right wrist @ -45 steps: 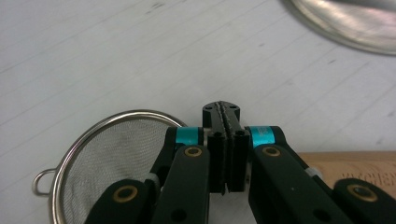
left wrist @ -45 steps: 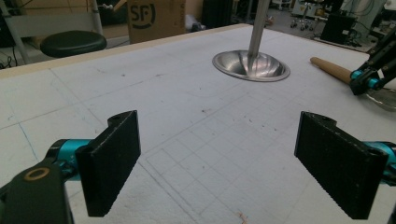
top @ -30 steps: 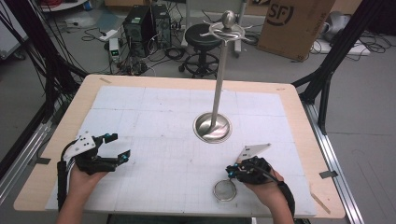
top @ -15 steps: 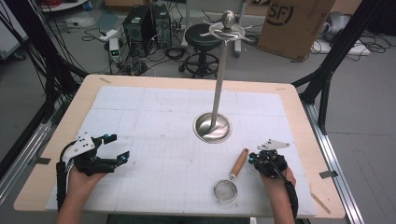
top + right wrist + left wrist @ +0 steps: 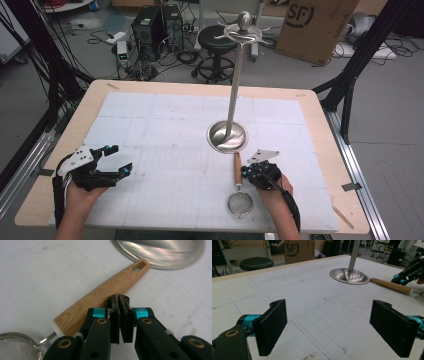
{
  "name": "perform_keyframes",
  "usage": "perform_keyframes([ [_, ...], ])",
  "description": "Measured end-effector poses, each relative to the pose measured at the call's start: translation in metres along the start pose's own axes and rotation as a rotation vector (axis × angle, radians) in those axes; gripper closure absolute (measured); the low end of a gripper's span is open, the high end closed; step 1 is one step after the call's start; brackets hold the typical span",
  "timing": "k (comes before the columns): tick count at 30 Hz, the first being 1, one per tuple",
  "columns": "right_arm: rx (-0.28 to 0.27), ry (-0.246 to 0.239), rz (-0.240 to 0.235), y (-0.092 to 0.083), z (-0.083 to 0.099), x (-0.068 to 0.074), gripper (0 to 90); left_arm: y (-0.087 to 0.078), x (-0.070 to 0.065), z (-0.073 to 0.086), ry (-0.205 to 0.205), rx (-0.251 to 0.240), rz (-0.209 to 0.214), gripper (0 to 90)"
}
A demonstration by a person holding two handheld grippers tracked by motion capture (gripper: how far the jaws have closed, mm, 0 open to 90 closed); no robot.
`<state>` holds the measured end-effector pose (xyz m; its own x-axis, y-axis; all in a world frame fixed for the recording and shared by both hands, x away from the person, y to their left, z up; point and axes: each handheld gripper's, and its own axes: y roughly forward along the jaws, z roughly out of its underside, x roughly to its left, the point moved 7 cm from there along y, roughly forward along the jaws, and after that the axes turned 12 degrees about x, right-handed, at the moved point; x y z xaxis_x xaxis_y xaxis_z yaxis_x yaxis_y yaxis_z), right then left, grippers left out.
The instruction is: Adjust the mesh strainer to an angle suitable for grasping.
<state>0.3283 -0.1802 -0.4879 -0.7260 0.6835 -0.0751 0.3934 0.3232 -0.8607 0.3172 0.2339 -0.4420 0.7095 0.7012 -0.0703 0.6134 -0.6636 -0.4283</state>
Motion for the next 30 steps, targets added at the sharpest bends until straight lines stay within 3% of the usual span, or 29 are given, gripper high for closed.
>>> perform_keyframes([
  [8, -0.003, -0.074, -0.048, 0.001, -0.016, 0.027, 87.8, 0.000, 0.000, 0.000, 0.002, 0.001, 0.000, 15.1],
  [16, -0.005, -0.121, -0.076, 0.005, -0.023, 0.041, 87.8, 0.000, -0.001, -0.001, 0.001, -0.002, 0.002, 15.1],
  [21, 0.001, -0.112, -0.078, 0.005, -0.023, 0.042, 85.5, 0.000, -0.001, -0.001, 0.003, -0.002, 0.001, 15.1],
  [23, -0.024, -0.107, -0.082, 0.002, -0.024, 0.040, 77.2, -0.001, 0.000, -0.001, 0.000, -0.003, 0.000, 15.1],
  [27, -0.048, -0.097, -0.104, -0.002, -0.025, 0.039, 72.5, -0.001, 0.001, -0.001, -0.001, -0.003, -0.003, 15.1],
  [30, -0.044, -0.053, -0.111, -0.005, -0.025, 0.039, 67.8, -0.001, 0.001, -0.001, -0.001, -0.002, -0.002, 15.1],
])
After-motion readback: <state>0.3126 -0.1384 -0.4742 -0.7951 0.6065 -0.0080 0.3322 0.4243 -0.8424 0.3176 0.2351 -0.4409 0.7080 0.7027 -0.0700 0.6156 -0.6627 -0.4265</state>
